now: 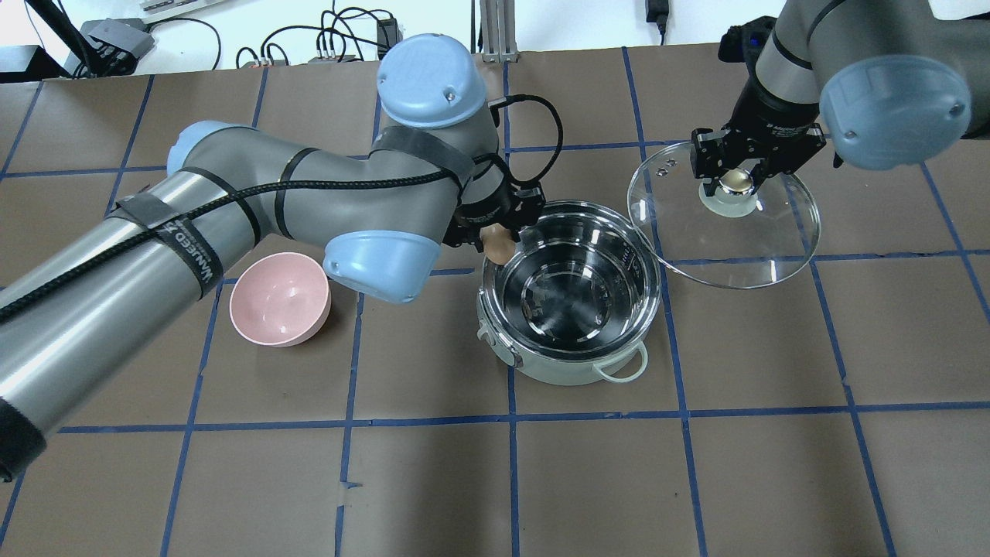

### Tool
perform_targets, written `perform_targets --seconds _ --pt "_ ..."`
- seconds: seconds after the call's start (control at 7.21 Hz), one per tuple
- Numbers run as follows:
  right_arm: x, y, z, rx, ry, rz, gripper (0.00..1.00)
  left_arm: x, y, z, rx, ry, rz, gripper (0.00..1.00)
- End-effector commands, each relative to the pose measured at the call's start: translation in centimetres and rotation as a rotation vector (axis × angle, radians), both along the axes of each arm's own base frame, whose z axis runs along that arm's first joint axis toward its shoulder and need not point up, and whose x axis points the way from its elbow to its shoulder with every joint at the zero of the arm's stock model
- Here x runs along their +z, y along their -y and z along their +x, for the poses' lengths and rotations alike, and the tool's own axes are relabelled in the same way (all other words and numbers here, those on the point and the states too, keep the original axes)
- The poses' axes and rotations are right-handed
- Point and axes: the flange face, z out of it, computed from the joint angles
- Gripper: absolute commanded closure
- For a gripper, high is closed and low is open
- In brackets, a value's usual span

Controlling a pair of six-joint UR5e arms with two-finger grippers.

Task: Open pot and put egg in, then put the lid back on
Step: 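Carry the egg with the left gripper over the open pot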

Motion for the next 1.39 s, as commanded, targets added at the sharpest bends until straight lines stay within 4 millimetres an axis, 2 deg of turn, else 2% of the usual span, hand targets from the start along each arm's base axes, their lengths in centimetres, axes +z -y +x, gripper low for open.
perform_targets --seconds 0.0,0.42,0.69,0.83,0.97,1.11,1.25 --pt "-0.1 0.0 0.0 0.0 0.0 0.002 0.83 -1.2 -0.7 -1.2 -0.054 0.015 0.003 0.87" --pt "-0.2 -0.1 -0.1 0.009 0.0 0.003 0.83 -3.4 -1.0 -2.7 -0.093 0.051 0.011 0.87" --pt "-0.1 -0.1 0.3 0.014 -0.002 -0.003 0.83 -4.5 -1.6 -2.5 -0.103 0.091 0.02 0.87" --pt "0.1 -0.1 0.6 0.011 -0.003 -0.004 0.82 -4.7 -1.9 -2.5 -0.109 0.092 0.023 0.84" --pt "0.6 -0.3 0.8 0.012 -0.003 -0.016 0.82 -4.7 -1.9 -2.5 -0.104 0.092 0.023 0.67" --pt "0.9 -0.5 0.9 0.0 -0.003 -0.019 0.81 -4.7 -1.9 -2.5 -0.106 0.092 0.023 0.35" --pt "0.8 -0.5 0.9 0.0 -0.001 -0.018 0.81 -4.2 -1.9 -2.5 -0.109 0.089 0.016 0.26"
